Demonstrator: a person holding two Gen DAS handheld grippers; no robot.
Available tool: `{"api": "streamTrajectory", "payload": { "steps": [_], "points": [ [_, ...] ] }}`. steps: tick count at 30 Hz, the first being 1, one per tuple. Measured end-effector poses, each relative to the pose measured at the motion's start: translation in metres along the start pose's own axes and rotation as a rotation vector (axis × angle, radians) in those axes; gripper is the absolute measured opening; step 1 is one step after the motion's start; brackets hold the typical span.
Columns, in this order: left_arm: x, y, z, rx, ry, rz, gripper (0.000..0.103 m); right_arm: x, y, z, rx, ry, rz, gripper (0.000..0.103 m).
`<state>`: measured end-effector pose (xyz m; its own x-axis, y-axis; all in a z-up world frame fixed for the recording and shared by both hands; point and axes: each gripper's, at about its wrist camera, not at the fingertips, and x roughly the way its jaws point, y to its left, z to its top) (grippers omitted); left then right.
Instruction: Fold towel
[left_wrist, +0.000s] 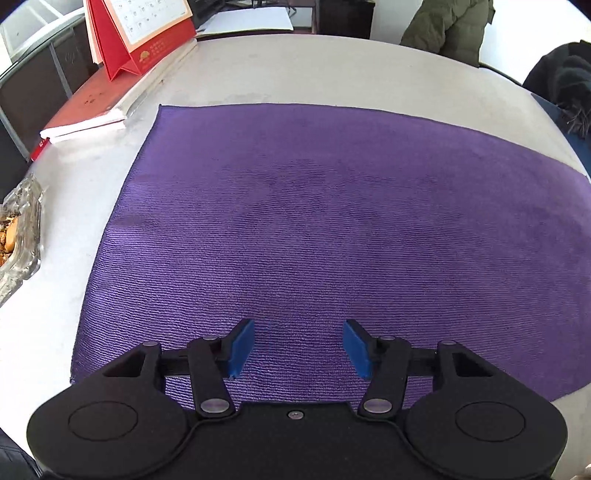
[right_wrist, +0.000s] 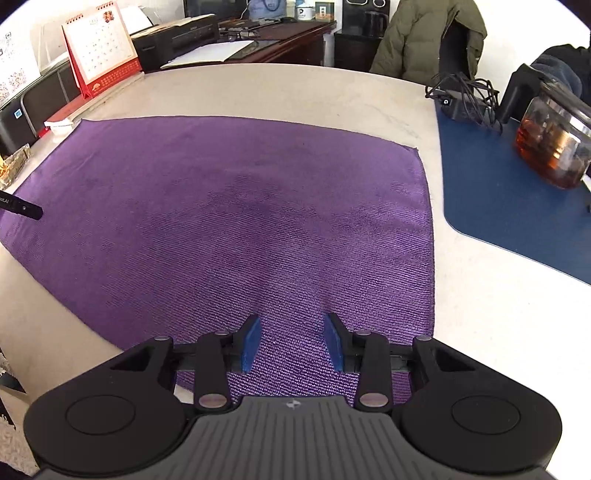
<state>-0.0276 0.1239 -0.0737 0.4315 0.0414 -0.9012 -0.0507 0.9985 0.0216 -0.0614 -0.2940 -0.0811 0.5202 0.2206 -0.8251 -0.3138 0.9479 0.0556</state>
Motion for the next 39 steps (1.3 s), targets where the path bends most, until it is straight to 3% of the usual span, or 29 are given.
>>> {"api": "streamTrajectory", "payload": {
  "steps": [11, 18, 25, 28, 30, 34, 39],
  "points": [
    [-0.011, 0.019, 0.0, -0.047, -0.042, 0.023, 0.049, -0.002, -0.001, -0.001, 0.056, -0.011, -0.015, 0.04],
    [-0.033, 0.043, 0.031, -0.087, -0.1, 0.097, 0.052, -0.032, -0.02, 0.028, 0.141, -0.123, -0.017, 0.042],
    [-0.081, 0.067, 0.062, -0.162, -0.24, 0.117, 0.067, -0.095, -0.04, 0.081, 0.179, -0.32, -0.015, 0.048],
    [-0.105, 0.077, 0.067, -0.232, -0.312, 0.066, 0.079, -0.124, -0.046, 0.096, 0.203, -0.425, -0.001, 0.062],
    [-0.114, 0.078, 0.069, -0.253, -0.332, 0.051, 0.08, -0.136, -0.049, 0.103, 0.225, -0.473, 0.016, 0.071],
    [-0.125, 0.076, 0.069, -0.262, -0.36, 0.01, 0.085, -0.145, -0.054, 0.116, 0.25, -0.534, 0.082, 0.076],
    [-0.139, 0.075, 0.067, -0.301, -0.415, -0.018, 0.085, -0.153, -0.051, 0.13, 0.254, -0.633, 0.152, 0.099]
  ]
}}
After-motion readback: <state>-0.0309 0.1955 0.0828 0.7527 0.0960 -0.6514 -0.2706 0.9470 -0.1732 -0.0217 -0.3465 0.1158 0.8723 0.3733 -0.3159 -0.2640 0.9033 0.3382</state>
